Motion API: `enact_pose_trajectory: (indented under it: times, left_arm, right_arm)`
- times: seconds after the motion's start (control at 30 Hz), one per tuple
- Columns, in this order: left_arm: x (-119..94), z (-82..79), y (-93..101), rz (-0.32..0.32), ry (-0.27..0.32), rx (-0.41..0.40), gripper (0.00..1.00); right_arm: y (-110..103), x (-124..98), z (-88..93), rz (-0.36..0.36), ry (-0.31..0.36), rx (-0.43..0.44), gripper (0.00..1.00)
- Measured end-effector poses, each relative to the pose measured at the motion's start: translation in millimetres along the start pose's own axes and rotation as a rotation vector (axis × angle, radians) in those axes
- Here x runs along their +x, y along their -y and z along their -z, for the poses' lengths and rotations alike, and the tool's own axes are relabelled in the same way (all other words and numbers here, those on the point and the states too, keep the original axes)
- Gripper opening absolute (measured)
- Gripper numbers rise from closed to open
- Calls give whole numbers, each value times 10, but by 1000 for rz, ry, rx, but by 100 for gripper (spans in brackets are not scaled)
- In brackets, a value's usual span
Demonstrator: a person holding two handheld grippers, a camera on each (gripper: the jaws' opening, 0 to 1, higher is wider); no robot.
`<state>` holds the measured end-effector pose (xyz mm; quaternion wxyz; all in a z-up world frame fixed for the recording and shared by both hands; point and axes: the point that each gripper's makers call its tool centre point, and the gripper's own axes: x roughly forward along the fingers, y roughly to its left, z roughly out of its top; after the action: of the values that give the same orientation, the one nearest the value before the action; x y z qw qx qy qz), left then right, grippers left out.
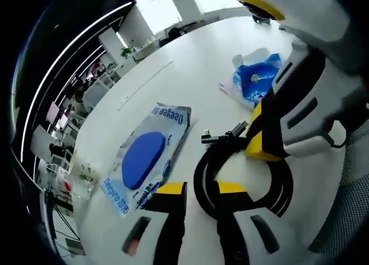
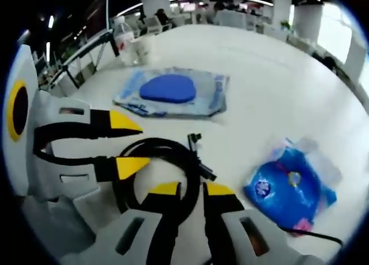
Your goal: Arrange the tabletop items into an orderly group along one side of the table until the central work area is clear of visible clutter.
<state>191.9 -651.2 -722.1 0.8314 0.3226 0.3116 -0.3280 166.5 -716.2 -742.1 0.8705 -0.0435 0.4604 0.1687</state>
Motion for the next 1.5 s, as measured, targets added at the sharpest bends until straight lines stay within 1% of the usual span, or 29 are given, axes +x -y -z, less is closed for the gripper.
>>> enact_pose_trajectory:
  times: [0.13, 0.17, 0.37, 0.43, 0.47, 0.5, 0.53, 0.6, 0.67, 0.7, 0.77, 0.83, 0.87, 0.93, 0.97, 1.0, 1.03, 1.07, 1.1, 1.17, 1.33, 1.5]
  left_arm:
    - [-18, 13, -60, -3, 3, -25, 28]
    - [-23, 10, -72, -5, 8, -37, 29]
    - [-57, 0, -156, -1, 19, -91, 35]
    - [-65, -19, -178, 13, 32, -119, 39]
    - [-53, -26, -141, 45, 36, -119, 44]
    - [-49, -12, -144, 55, 30, -126, 50]
    - [-54, -5, -173, 44, 30, -130, 53]
    - [-77, 14, -208, 47, 28, -144, 55]
    - [-104, 25, -250, 47, 31, -193, 58]
    - [-118, 26, -272, 46, 31, -198, 60]
    - [-143, 51, -327, 44, 20, -213, 61]
    - [-174, 44, -392, 37, 34, -265, 63]
    - [-195, 55, -426, 37, 31, -291, 65]
    - [-222, 62, -486, 33, 33, -322, 70]
    - [-230, 62, -516, 25, 36, -322, 75]
    - [-234, 59, -559, 4, 41, -315, 85]
    - [-240, 55, -606, -14, 46, -283, 91]
    - [-247, 57, -598, -5, 45, -281, 92]
    - [-256, 57, -613, -4, 48, -282, 89]
    - [-284, 35, -663, -7, 66, -308, 90]
    - [-326, 54, -771, -23, 72, -323, 92]
    - [-391, 87, -920, -42, 82, -357, 93]
  right_arm:
    - [22, -37, -15, 8, 12, 14, 25]
    - [24, -50, -22, 5, 15, 33, 27]
    - [69, -123, -114, 18, 53, 50, 34]
    - [85, -136, -179, 10, 86, 112, 39]
    - [93, -146, -228, 2, 112, 133, 41]
    - [115, -156, -231, 6, 111, 131, 43]
    - [129, -165, -235, 9, 109, 129, 44]
    - [161, -199, -293, 21, 133, 125, 46]
    - [177, -224, -335, 23, 149, 130, 49]
    - [193, -239, -370, 27, 162, 130, 52]
    - [207, -259, -419, 26, 178, 126, 56]
    - [216, -277, -466, 25, 198, 125, 59]
    - [219, -286, -487, 25, 206, 121, 60]
    - [221, -303, -539, 28, 225, 111, 65]
    - [215, -306, -569, 24, 235, 105, 68]
    - [214, -306, -582, 24, 238, 103, 72]
    - [217, -308, -611, 26, 251, 92, 76]
    - [226, -308, -663, 35, 272, 63, 83]
    - [221, -301, -658, 37, 263, 58, 86]
    - [222, -287, -669, 35, 250, 45, 87]
    - [235, -278, -766, 28, 265, 48, 89]
    - [213, -258, -897, 14, 278, 38, 94]
